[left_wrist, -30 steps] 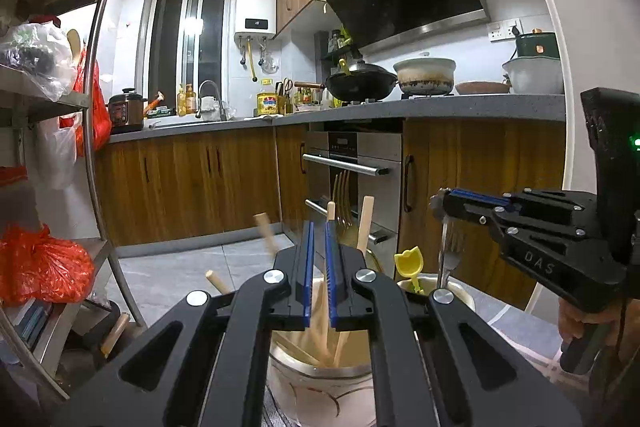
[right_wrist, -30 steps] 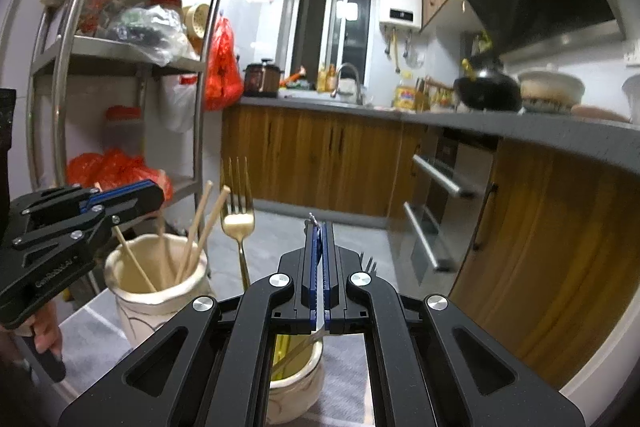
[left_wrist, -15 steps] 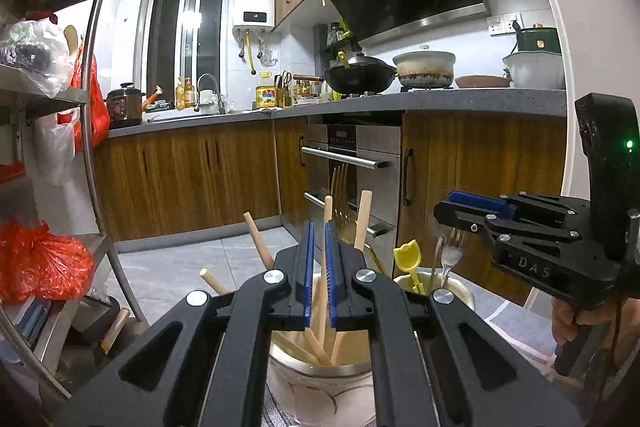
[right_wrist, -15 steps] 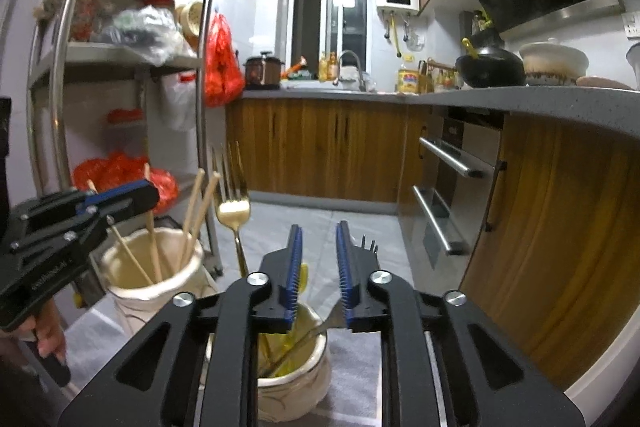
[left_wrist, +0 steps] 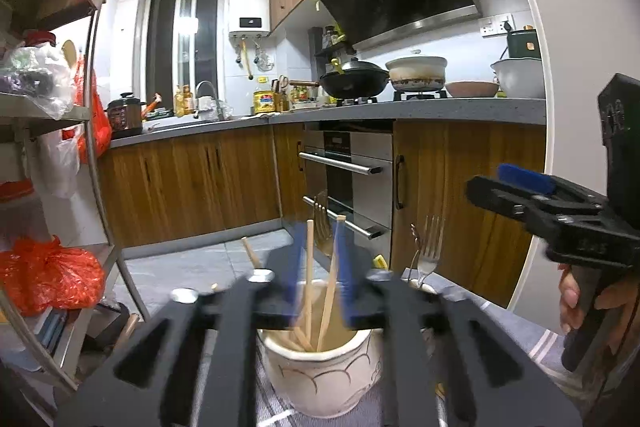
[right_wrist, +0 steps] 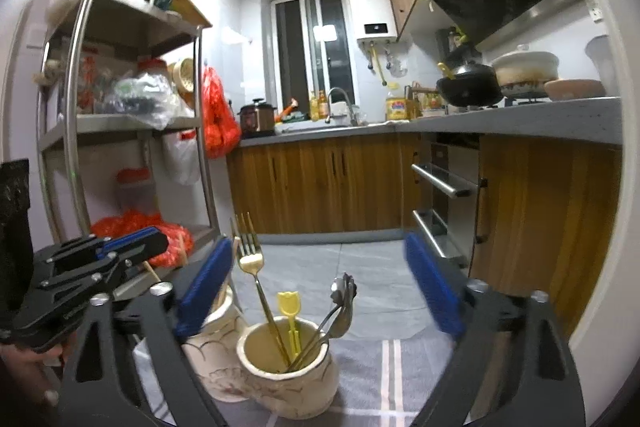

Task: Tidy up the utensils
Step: 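Open the left tool into the large pot while the right tool drops the spoon into the small pot, then withdraw both tools and move the right tool to a yellow tulip-handled utensil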

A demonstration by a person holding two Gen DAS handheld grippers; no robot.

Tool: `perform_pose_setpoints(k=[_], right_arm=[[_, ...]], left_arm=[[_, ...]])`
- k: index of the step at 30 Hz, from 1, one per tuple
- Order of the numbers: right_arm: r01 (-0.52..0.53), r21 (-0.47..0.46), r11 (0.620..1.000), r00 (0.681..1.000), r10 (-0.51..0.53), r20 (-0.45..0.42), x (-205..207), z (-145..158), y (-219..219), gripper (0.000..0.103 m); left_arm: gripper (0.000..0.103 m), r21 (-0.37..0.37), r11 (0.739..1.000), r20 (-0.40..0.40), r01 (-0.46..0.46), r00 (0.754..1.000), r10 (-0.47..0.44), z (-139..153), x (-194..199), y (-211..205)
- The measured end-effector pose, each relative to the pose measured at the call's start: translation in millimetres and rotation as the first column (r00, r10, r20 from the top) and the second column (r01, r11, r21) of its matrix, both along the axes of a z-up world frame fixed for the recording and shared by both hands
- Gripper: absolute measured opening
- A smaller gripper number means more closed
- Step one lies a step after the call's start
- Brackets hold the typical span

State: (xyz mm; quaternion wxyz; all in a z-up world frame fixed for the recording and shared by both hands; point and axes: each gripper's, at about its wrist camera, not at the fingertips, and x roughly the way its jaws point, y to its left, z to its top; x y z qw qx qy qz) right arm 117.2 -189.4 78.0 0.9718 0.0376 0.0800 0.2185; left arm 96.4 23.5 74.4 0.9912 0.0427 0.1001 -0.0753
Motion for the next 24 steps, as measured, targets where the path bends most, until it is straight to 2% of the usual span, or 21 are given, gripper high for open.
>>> perform_pose_setpoints(k=[1,4,9,13,24], right_arm=[[0.007,0.009,1.0,1.0,-0.007,0.004,-3,1,-3,0.097],[0.025,0.031,0.999,1.0,-0.025,0.008,-13,2,-12,0.098],[0.046,0.038,0.998,0.999,-0.046,-0.01,-31,-7,-24,0.098],[0.063,0.027,0.998,0.998,-0.062,-0.03,-41,-16,-32,0.098],[0.109,-0.045,0.993,0.989,-0.113,-0.092,-58,-40,-43,0.098]], left_arm=[[0.059,-0.013,1.0,0.007,-0.013,1.0,0.013,1,-5,2],[0.076,-0.041,0.999,0.029,-0.03,0.999,0.031,4,-20,6],[0.094,-0.071,0.996,0.024,-0.047,0.999,0.049,5,-39,11],[0.097,-0.085,0.994,0.004,-0.065,0.998,0.065,-3,-52,13],[0.097,-0.071,0.994,-0.092,-0.077,0.993,0.071,-36,-76,7]])
